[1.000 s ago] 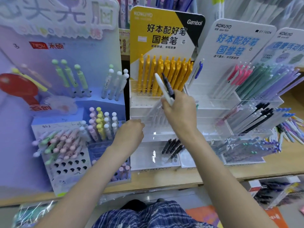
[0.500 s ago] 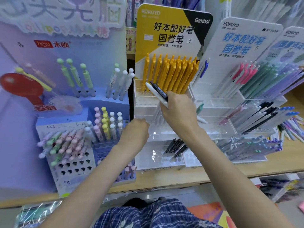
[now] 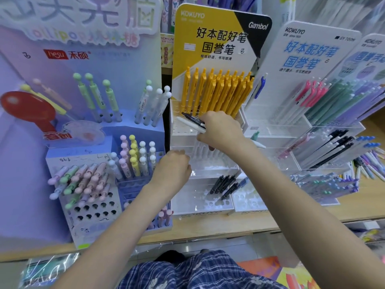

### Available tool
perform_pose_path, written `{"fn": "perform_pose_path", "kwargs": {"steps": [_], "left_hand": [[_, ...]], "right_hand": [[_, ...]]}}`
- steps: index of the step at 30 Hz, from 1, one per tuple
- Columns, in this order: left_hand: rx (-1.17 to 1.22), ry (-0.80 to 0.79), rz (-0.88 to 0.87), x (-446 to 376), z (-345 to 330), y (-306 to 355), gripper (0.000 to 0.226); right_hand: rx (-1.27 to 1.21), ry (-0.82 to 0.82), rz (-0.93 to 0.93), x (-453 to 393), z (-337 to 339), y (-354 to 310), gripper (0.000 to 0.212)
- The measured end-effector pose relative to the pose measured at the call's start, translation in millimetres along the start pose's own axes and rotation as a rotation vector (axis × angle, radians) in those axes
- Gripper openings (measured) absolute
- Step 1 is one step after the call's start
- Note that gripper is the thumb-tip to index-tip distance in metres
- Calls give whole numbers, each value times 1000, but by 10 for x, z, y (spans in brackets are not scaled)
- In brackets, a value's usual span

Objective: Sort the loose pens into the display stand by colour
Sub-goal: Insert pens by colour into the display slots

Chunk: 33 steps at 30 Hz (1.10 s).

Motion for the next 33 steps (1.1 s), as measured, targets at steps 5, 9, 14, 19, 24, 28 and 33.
{"fn": "perform_pose_path", "kwargs": {"steps": [5,9,14,19,24,28,33], "left_hand": [[144,-21,88,-38,51,8,31],[322,188,111,-89,209,72,30],[638,271,178,-207,206,106,14],[586,216,98,-261,221,60,13],[465,154,59,-269,232,70,16],[448,324,93,-109,316,76,20],[1073,304,5,-22,728,364,7]], "right_hand": [[-58,1,27,69,-21,31,15],[-422,172,10,328,61,211,19],[-732,282,-117,675,199,545,17],[-872,257,-202,833,122,755,10],[-1293,124,-232,871,-70,770,23],[-1543,31,-199,894,-137,751,35],[-1285,-105,-76,931,-106,690,32]]}}
Point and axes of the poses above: each hand's wrist, its own x-axis away from the middle knuckle, its own z-axis out of the back of the hand, y = z × x, the point moved 1 cm from there along -x, towards the middle knuckle, and after that the axes turned 4 degrees about -y, right-handed, at the moved point
